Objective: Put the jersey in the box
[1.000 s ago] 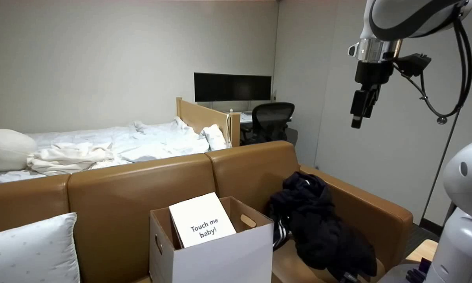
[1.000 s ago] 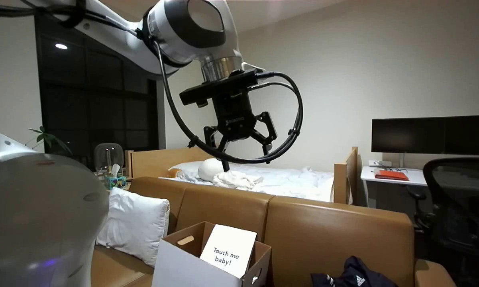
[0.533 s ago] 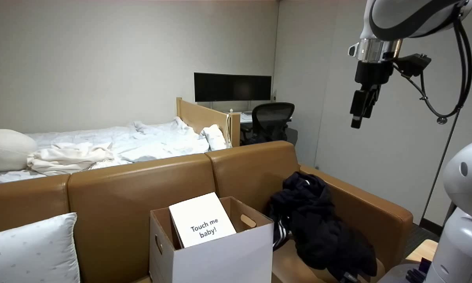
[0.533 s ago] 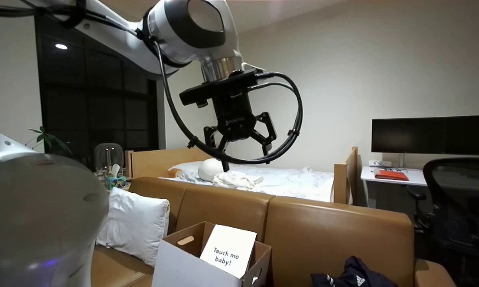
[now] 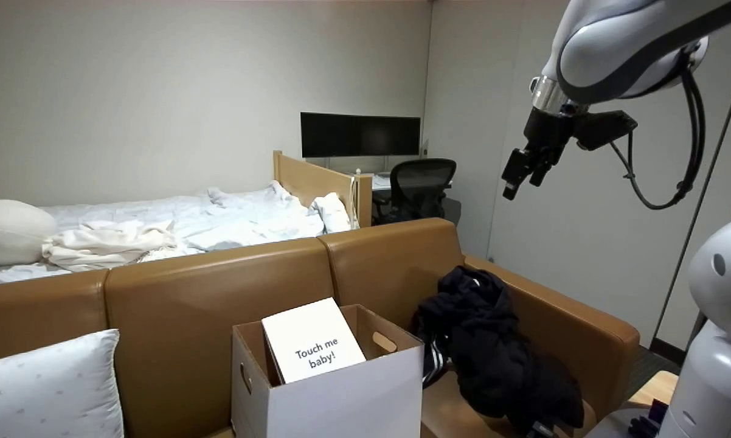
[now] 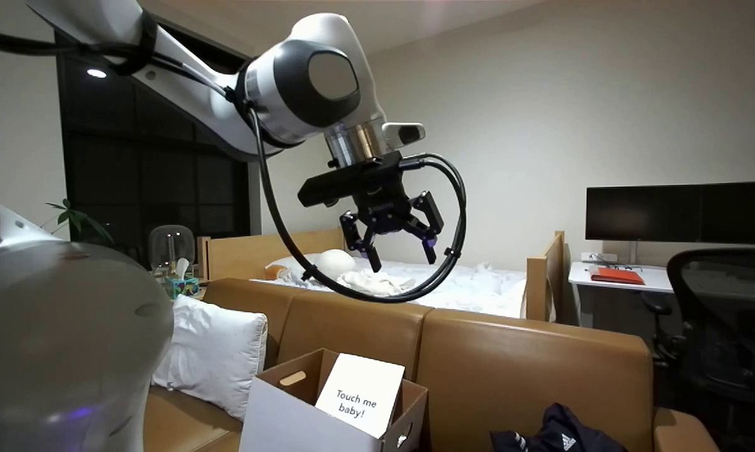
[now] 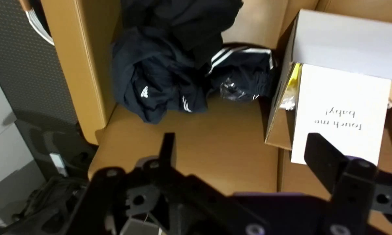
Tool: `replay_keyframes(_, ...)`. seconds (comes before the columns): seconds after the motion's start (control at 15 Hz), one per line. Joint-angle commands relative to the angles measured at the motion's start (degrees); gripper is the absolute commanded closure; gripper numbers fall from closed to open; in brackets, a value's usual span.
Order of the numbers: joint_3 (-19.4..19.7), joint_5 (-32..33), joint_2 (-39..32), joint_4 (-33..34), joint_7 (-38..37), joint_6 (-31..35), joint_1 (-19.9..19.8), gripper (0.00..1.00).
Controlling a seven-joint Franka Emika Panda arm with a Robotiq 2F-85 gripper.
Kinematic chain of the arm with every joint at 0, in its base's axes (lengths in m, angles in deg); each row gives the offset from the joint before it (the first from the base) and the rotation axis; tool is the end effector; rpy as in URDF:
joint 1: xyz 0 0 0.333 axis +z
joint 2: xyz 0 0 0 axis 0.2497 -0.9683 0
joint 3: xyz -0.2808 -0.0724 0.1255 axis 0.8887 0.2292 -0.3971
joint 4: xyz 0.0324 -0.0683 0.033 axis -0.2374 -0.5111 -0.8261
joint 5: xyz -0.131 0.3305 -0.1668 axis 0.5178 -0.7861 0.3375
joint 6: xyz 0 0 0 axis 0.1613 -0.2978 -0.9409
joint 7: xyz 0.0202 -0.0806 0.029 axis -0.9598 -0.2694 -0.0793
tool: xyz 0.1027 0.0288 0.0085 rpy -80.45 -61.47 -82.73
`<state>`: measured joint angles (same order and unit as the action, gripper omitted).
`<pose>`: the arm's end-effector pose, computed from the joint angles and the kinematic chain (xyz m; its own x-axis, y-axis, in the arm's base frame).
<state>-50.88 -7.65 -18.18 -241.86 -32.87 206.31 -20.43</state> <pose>0.3118 -0.1120 0.4668 0.9346 0.0959 0.3426 0.0276 -0.9796 0.1989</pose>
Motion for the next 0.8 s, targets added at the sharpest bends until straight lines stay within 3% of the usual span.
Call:
replay_keyframes(0.0,3.7,8.9,-9.9,0.0,-8.6,15.8,1.0,0.0)
replay_keyframes(0.13,4.2,15.9,-16.0,0.2,-14.7,25.0,-1.0,0.0)
replay_keyframes(0.27,0.7,23.4,-24.7,1.5,-20.9,33.5,-6.9,0.0)
replay_keyframes(0.47,-7.3,37.9,-35.3,7.2,-34.8,30.6,-17.5,0.0)
replay_keyframes(0.53,-2.7,31.7,-27.5,2.8,-27.9,29.9,-11.8,0.0)
replay_keyframes(0.6,-4.8,34.8,-30.7,4.1,-31.2,29.9,-14.6,0.0)
replay_keyframes(0.73,-6.2,35.8,-34.7,6.3,-32.7,30.0,-16.4,0.0)
